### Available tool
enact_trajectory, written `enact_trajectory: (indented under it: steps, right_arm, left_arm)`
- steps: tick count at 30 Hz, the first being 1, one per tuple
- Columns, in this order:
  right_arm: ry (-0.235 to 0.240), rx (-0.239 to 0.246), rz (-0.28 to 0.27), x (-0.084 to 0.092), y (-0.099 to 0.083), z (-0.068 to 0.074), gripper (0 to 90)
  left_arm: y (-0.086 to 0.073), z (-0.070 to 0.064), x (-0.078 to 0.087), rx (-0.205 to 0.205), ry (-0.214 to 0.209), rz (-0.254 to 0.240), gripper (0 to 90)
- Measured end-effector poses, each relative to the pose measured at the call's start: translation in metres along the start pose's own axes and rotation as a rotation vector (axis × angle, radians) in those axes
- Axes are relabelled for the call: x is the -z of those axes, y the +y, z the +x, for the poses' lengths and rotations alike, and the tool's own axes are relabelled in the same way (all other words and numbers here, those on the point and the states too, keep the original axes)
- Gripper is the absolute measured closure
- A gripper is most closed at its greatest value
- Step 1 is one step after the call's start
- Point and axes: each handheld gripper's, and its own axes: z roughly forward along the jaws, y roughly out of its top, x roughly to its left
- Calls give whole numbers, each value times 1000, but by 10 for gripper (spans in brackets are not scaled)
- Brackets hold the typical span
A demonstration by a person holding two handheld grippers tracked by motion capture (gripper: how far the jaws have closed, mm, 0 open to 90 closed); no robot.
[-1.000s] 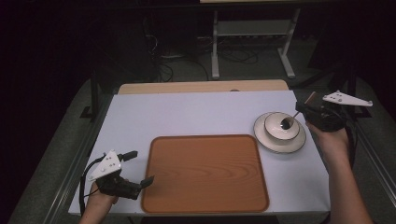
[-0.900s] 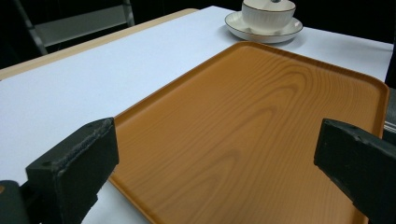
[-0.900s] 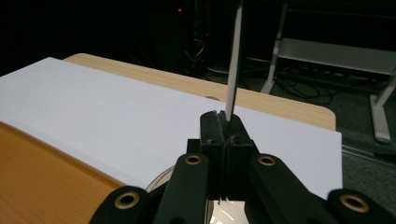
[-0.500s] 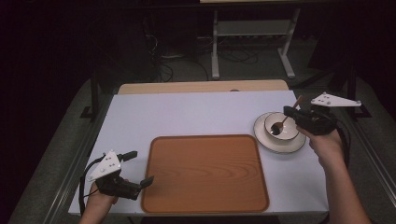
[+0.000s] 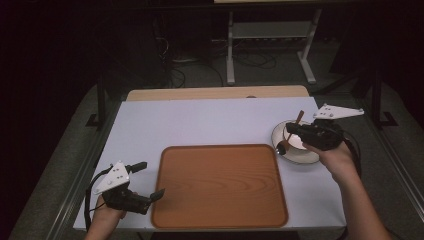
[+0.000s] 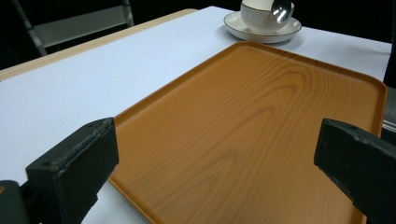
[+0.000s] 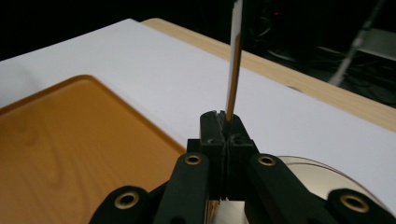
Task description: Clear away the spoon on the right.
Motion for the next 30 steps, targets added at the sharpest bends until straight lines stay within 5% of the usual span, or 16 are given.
enact_trajectory:
  steps: [30]
  right_arm:
    - [219,191,279,-59,-10,57,883]
  left_arm:
    - [0,0,0,-3,-2,2,0]
